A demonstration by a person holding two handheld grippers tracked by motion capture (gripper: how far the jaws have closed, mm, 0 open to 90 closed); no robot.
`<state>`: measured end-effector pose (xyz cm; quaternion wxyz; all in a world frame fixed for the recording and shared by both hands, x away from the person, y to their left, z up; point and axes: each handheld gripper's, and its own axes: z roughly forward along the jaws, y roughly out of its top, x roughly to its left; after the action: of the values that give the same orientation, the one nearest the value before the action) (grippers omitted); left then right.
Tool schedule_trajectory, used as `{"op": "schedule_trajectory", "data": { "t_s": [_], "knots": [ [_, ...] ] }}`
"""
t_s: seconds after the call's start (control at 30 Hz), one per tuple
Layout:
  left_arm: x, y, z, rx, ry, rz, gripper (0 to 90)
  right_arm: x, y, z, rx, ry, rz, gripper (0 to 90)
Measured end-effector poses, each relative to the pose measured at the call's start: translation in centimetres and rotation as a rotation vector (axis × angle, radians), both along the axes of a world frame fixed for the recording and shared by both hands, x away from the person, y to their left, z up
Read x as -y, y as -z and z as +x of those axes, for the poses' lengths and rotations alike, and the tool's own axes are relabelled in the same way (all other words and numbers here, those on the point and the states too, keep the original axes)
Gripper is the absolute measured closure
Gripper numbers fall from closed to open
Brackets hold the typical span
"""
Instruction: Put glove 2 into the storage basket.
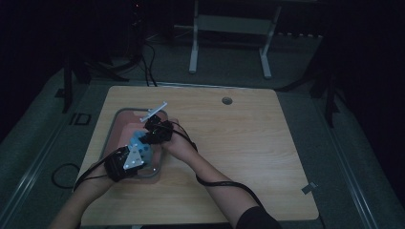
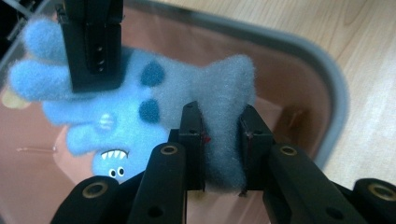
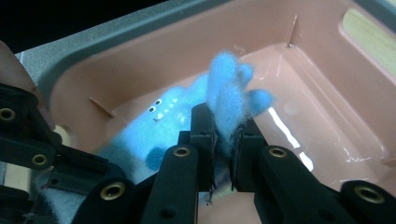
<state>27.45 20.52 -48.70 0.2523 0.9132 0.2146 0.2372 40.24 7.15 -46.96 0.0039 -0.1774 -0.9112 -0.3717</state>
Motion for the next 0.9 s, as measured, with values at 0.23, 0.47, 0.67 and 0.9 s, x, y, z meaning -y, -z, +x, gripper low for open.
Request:
{"op": "schedule_trajectory", "data": {
  "t_s": [0.23,0.47,0.67,0.9],
  "knots": [
    [0.1,1.0,0.8,-0.034,-0.013,0.019,75.5,-0.4,1.3,0.3,0.012,0.015,-0.041,81.6],
    [0.3,1.0,1.3,-0.066,-0.026,0.016,75.3,-0.2,1.9,0.9,-0.011,0.039,-0.024,73.0],
    [0.3,1.0,1.6,-0.086,-0.036,0.007,74.4,0.4,1.9,0.9,-0.013,0.046,-0.020,54.6],
    [0.3,0.9,1.9,-0.105,-0.051,-0.010,67.8,1.6,0.8,0.7,0.008,0.047,0.021,43.5]
  ]
}}
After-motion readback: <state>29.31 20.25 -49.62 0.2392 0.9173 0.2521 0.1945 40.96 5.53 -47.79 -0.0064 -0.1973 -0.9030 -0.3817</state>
